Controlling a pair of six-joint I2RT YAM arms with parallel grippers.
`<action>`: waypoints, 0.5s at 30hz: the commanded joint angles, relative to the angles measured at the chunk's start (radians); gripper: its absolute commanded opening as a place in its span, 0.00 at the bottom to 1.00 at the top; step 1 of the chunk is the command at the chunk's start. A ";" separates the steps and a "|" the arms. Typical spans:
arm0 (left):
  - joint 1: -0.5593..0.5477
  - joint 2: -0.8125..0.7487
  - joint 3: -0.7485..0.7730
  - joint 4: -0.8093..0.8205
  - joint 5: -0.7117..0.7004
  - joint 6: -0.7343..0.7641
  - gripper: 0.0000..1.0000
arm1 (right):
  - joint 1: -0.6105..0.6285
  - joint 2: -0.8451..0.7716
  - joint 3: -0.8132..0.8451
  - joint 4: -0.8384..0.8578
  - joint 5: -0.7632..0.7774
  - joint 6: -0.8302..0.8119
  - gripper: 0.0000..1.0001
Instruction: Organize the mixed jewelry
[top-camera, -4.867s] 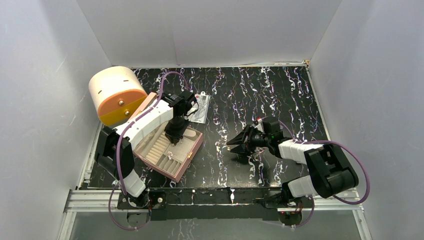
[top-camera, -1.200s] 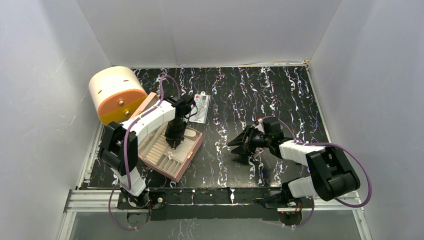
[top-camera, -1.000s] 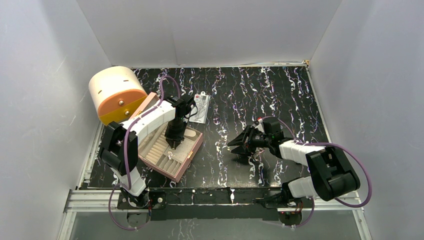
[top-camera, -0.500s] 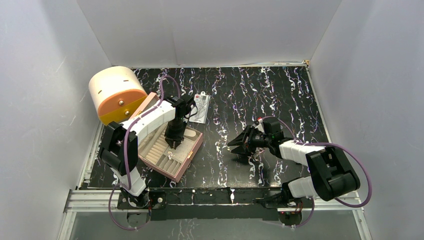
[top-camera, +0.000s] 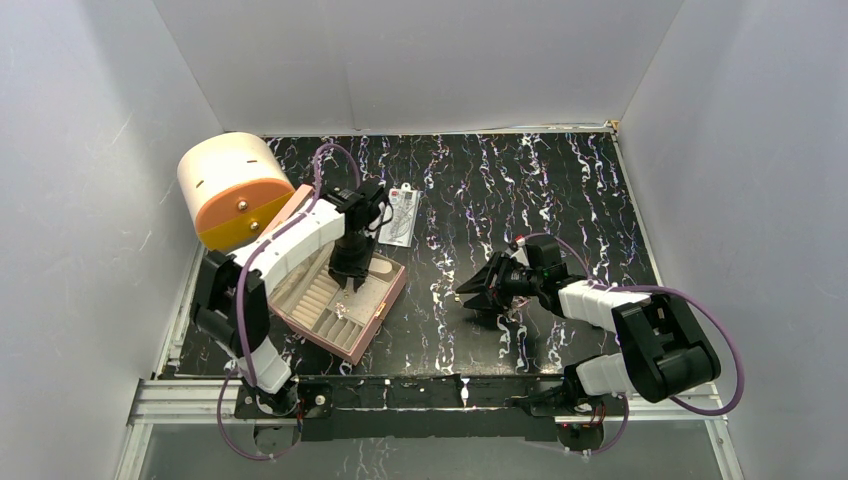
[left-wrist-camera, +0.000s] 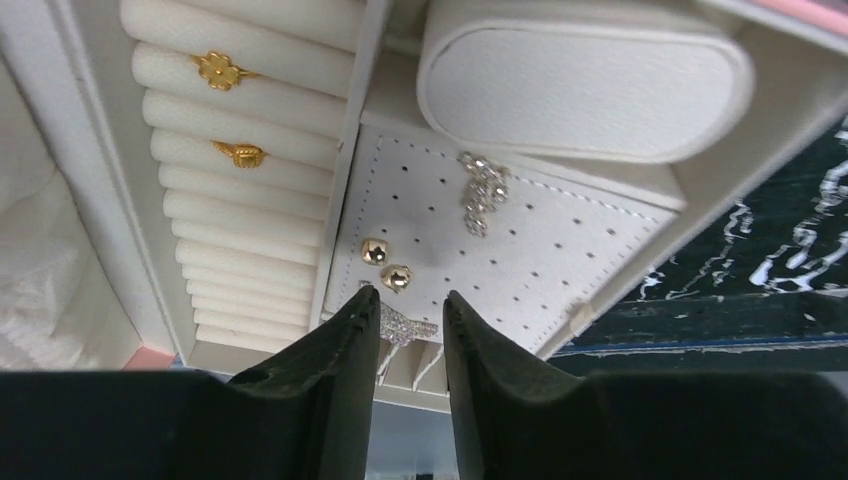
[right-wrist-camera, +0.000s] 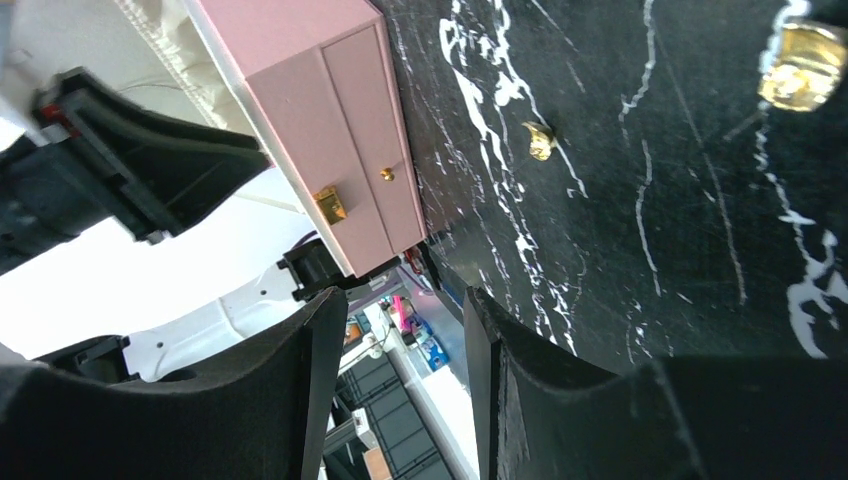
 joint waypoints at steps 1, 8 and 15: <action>0.003 -0.149 0.052 0.015 0.033 0.035 0.30 | -0.004 -0.038 0.042 -0.086 0.030 -0.082 0.56; 0.003 -0.363 -0.031 0.175 0.066 0.066 0.32 | -0.004 -0.114 0.135 -0.270 0.175 -0.244 0.59; 0.003 -0.726 -0.272 0.531 0.088 0.036 0.38 | -0.005 -0.239 0.216 -0.442 0.385 -0.376 0.61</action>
